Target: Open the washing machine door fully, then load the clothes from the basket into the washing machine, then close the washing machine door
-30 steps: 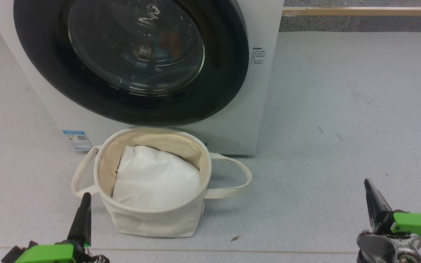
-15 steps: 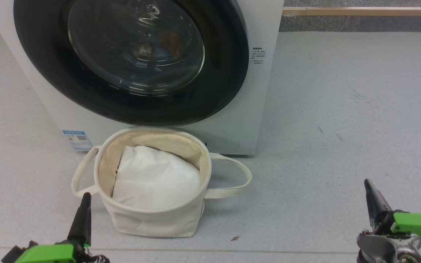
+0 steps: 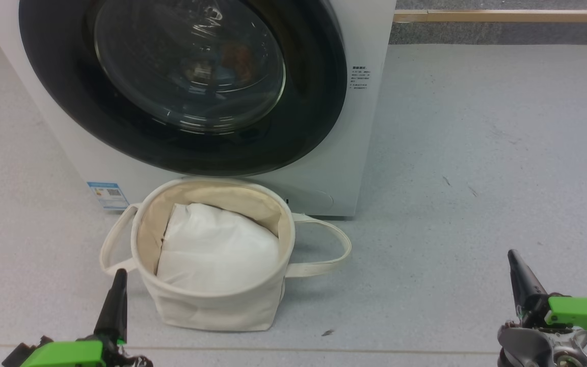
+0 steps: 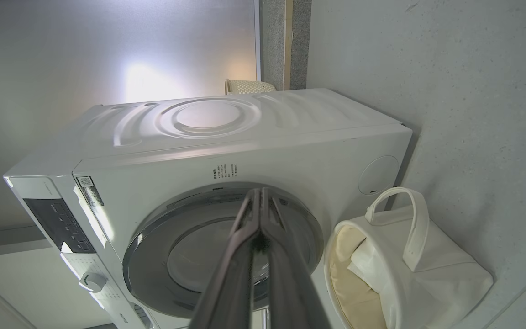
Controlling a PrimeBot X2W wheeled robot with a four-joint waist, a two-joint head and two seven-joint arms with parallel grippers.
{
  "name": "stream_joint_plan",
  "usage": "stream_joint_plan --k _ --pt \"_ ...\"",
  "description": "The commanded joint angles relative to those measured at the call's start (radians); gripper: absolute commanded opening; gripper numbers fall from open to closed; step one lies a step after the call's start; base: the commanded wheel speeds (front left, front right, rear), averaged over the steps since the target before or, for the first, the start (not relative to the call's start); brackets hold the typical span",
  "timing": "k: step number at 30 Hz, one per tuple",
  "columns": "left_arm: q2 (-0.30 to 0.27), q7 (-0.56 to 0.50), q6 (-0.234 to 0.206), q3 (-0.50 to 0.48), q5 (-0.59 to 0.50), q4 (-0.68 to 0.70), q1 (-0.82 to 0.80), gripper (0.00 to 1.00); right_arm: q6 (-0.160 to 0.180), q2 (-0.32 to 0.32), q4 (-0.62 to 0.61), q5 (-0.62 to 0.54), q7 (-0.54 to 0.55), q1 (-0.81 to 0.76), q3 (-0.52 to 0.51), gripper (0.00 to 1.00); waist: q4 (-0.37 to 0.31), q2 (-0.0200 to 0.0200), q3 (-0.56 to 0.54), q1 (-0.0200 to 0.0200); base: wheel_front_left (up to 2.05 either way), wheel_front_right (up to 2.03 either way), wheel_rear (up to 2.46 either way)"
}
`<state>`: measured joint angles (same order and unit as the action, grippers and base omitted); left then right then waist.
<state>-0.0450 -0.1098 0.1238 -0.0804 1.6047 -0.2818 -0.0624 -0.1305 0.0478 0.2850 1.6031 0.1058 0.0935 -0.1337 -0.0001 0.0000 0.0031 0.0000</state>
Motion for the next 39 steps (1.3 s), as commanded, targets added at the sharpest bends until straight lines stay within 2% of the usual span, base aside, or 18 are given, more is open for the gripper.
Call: stream_joint_plan --k 1,39 --pt "-0.005 -0.004 0.007 -0.034 0.004 0.037 -0.046 0.0 0.0 0.002 -0.04 0.005 0.008 0.014 0.019 0.0 0.0 0.0 0.0 0.0 0.0 0.0 0.0" --pt "-0.005 -0.004 0.007 -0.034 0.004 0.037 -0.046 0.0 0.0 0.002 -0.04 0.005 0.008 0.014 0.02 0.0 0.0 0.0 0.0 0.0 0.0 0.0 0.0"
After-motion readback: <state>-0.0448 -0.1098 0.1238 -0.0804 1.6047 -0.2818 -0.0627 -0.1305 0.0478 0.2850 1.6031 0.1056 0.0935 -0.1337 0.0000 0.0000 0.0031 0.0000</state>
